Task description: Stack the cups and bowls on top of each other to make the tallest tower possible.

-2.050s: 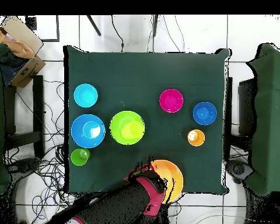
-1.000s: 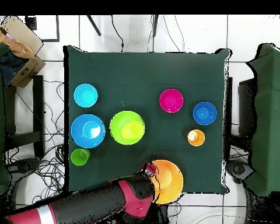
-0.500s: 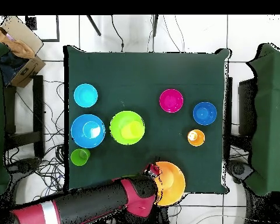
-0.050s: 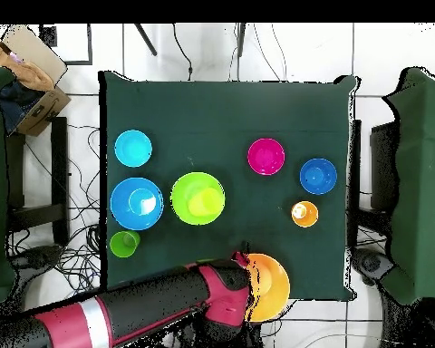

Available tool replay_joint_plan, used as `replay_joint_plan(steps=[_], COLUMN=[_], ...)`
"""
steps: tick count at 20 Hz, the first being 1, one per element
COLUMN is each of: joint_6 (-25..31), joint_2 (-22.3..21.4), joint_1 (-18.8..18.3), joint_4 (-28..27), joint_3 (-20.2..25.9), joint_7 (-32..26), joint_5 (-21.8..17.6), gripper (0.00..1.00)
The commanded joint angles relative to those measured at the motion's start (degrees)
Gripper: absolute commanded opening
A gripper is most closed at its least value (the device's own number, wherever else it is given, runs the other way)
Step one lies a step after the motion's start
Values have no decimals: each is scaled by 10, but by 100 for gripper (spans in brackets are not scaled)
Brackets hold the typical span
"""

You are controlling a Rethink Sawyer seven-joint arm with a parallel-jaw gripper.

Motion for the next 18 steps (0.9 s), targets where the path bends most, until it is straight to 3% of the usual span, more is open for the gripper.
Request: replay_joint_plan(steps=[1, 4, 12, 18], joint_6=[-22, 0, 20, 44], joint_2=[-29, -38, -58, -82], joint_1=[-22, -29, -59, -60], joint_4=[-126, -139, -135, -125], joint_3=[146, 169, 211, 226], joint_7=[85, 133, 132, 140], joint_5=[-137, -187, -207, -221], gripper=[100, 100, 100, 100])
